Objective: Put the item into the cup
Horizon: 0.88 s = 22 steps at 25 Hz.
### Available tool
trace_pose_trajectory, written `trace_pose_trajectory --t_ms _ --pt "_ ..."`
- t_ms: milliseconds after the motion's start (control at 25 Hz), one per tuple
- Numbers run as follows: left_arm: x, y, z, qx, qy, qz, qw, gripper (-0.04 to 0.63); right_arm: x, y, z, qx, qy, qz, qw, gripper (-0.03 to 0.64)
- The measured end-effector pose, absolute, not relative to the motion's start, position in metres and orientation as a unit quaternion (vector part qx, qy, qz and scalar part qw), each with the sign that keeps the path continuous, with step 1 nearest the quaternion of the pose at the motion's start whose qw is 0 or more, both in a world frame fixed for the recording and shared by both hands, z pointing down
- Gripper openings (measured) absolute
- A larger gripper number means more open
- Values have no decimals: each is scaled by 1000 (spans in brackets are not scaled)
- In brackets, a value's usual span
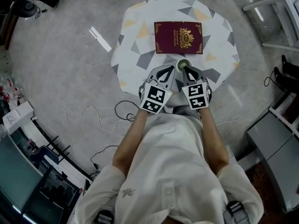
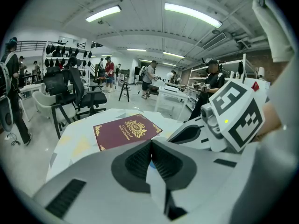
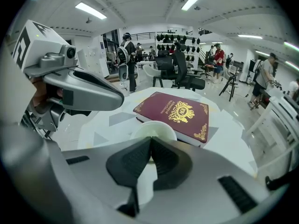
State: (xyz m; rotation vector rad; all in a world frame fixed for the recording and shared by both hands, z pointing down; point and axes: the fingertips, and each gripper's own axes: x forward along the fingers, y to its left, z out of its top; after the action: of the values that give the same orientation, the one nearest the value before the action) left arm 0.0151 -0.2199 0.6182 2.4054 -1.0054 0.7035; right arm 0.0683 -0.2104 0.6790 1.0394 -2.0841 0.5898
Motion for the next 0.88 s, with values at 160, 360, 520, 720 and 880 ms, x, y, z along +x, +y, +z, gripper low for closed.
trace_pose_trajectory --t_ms 160,360,520,720,880 --pt "13 -219 616 870 -364 253 216 14 68 -211 678 406 -808 223 364 16" --pt "10 -217 612 872 -364 249 211 14 68 -211 675 413 -807 217 362 29" --pt "6 -215 609 874 -364 247 207 14 68 -210 667 422 -806 210 358 32" --pt "3 -215 600 880 -359 241 195 14 68 -212 640 443 -808 193 336 32" --pt "-1 -221 584 887 -360 223 184 14 68 -215 611 463 -813 171 308 32"
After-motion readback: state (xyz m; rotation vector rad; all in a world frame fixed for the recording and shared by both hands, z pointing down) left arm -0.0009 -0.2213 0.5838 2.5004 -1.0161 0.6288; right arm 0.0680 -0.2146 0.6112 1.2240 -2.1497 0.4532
